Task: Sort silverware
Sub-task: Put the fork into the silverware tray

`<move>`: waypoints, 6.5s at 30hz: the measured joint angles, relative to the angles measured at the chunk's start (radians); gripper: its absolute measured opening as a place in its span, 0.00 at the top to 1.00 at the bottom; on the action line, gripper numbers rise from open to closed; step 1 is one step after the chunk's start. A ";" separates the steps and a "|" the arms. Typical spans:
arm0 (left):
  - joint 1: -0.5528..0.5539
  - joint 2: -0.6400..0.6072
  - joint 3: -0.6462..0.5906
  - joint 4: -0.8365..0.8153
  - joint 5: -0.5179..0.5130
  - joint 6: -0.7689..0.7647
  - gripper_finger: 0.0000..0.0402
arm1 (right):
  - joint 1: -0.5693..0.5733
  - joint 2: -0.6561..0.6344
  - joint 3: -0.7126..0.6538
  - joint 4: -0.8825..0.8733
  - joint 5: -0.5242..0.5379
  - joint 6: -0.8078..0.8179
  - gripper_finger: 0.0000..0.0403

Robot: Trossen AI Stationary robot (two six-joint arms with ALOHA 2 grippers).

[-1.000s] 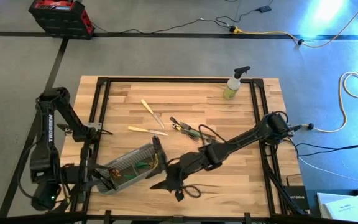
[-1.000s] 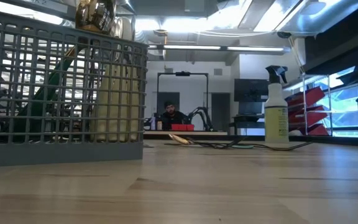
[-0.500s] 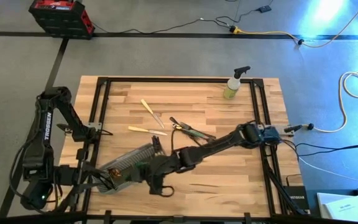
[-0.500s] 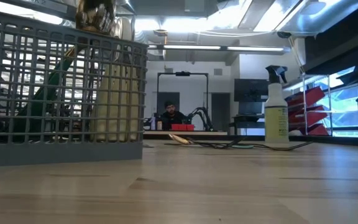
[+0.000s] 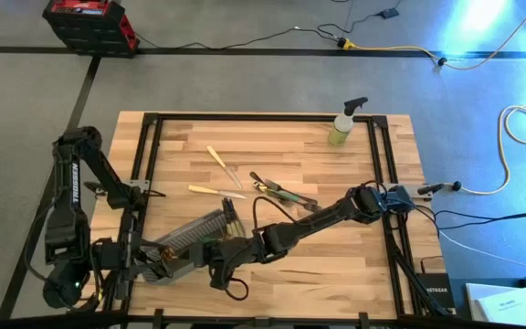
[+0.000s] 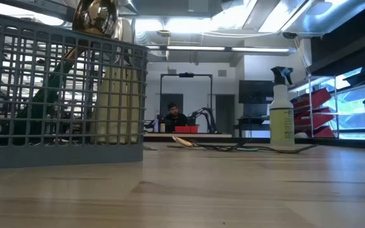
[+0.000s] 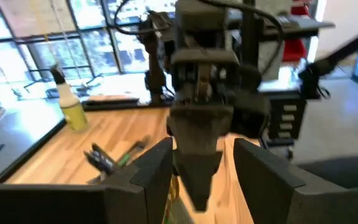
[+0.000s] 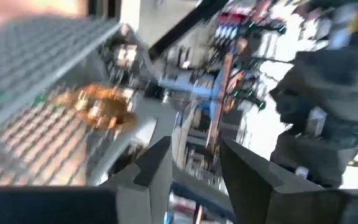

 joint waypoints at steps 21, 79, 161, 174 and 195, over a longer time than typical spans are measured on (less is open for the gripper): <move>0.216 0.205 0.039 0.372 0.458 0.326 0.61 | 0.149 -0.167 0.000 -0.833 0.392 0.881 0.81; 0.262 0.291 0.353 -0.749 1.077 -0.567 0.61 | 0.177 -0.167 0.000 -1.009 0.341 1.128 0.84; 0.241 0.485 0.890 -0.876 0.465 -0.071 0.61 | 0.114 -0.221 -0.210 -1.269 0.035 1.491 0.98; 0.407 0.440 0.743 -0.680 0.537 0.199 0.63 | -0.078 -0.661 -0.966 -0.438 -0.027 1.448 0.99; 0.663 0.173 -0.107 0.686 0.991 0.745 0.71 | -0.208 -0.754 -1.254 -0.121 0.020 1.712 0.99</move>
